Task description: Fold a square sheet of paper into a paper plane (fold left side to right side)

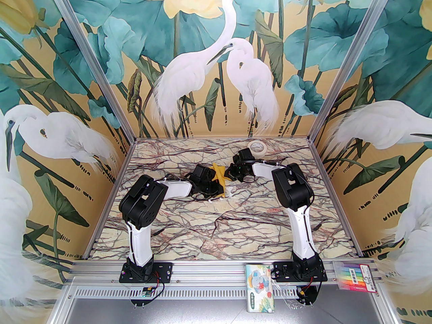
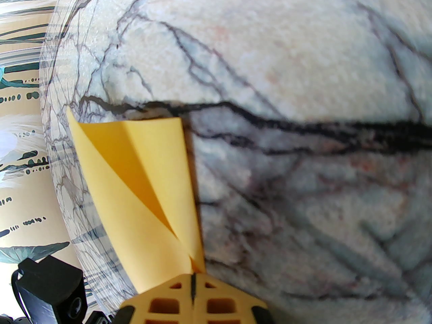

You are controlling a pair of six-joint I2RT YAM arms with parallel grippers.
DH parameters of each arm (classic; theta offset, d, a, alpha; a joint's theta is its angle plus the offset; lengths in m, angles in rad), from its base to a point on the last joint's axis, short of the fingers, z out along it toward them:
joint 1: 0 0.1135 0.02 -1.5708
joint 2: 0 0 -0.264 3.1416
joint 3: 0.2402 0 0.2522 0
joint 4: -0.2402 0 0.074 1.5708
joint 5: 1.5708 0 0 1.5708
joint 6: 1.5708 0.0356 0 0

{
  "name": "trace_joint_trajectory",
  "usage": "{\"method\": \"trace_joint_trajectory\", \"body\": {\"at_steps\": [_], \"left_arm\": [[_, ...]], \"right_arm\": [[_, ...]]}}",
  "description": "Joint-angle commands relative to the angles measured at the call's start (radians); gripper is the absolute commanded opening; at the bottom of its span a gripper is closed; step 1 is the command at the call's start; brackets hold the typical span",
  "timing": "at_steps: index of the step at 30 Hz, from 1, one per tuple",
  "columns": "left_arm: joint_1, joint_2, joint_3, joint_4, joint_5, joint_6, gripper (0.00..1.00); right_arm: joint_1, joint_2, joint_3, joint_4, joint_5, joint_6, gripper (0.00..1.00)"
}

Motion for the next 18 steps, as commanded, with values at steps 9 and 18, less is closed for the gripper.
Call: {"method": "trace_joint_trajectory", "body": {"at_steps": [9,18], "left_arm": [[-0.003,0.027,0.01,-0.002,0.013,-0.007,0.0],[-0.003,0.034,0.015,-0.032,-0.006,0.0,0.0]], "right_arm": [[0.008,0.023,-0.002,-0.025,0.017,-0.02,0.0],[0.009,0.022,-0.005,-0.02,0.018,-0.017,0.0]]}}
